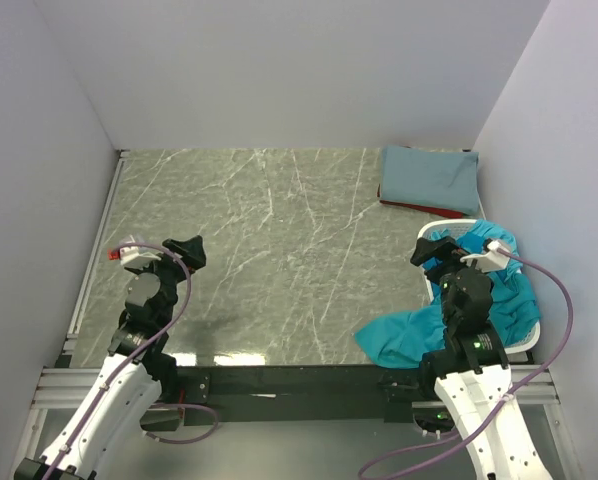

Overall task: Fold and stack the t-shirts
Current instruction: Grab the tshirt from the pile

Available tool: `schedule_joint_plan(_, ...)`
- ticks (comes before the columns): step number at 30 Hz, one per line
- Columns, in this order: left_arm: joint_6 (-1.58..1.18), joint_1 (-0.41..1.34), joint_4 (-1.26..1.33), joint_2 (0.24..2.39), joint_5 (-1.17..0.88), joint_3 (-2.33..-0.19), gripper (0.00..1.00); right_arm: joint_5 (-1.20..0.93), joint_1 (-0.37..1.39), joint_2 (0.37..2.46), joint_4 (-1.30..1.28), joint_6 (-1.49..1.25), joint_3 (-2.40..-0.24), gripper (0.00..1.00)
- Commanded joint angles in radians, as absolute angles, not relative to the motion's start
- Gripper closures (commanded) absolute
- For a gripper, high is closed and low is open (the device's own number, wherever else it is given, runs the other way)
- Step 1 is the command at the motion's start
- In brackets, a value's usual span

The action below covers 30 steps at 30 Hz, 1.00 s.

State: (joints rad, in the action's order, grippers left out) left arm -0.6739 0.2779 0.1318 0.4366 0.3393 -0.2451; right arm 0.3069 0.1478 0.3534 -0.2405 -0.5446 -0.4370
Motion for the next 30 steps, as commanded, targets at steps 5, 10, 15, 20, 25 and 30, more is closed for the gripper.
schedule_joint_plan(5, -0.683, 0.273, 0.160, 0.454, 0.341, -0.256, 0.01, 0.357, 0.144, 0.370, -0.230, -0.543, -0.440, 0.04)
schedule_joint_plan(10, -0.683, 0.273, 0.160, 0.462, 0.334, -0.261, 0.01, 0.425, 0.144, 0.387, -0.276, -0.563, -0.452, 0.01)
schedule_joint_plan(15, -0.687, 0.273, 0.153, 0.459, 0.330, -0.259, 0.01, 0.610, 0.144, 0.442, -0.380, -0.670, -0.500, 0.00)
schedule_joint_plan(20, -0.689, 0.273, 0.161, 0.476, 0.325, -0.262, 0.01, 0.750, 0.146, 0.500, -0.477, -0.782, -0.531, 0.00)
schedule_joint_plan(25, -0.692, 0.273, 0.160, 0.502, 0.325, -0.268, 0.01, 0.896, 0.144, 0.506, -0.577, -0.902, -0.548, 0.00)
schedule_joint_plan(30, -0.692, 0.273, 0.172, 0.518, 0.316, -0.265, 0.00, 0.903, 0.144, 0.508, -0.491, -0.865, -0.509, 0.00)
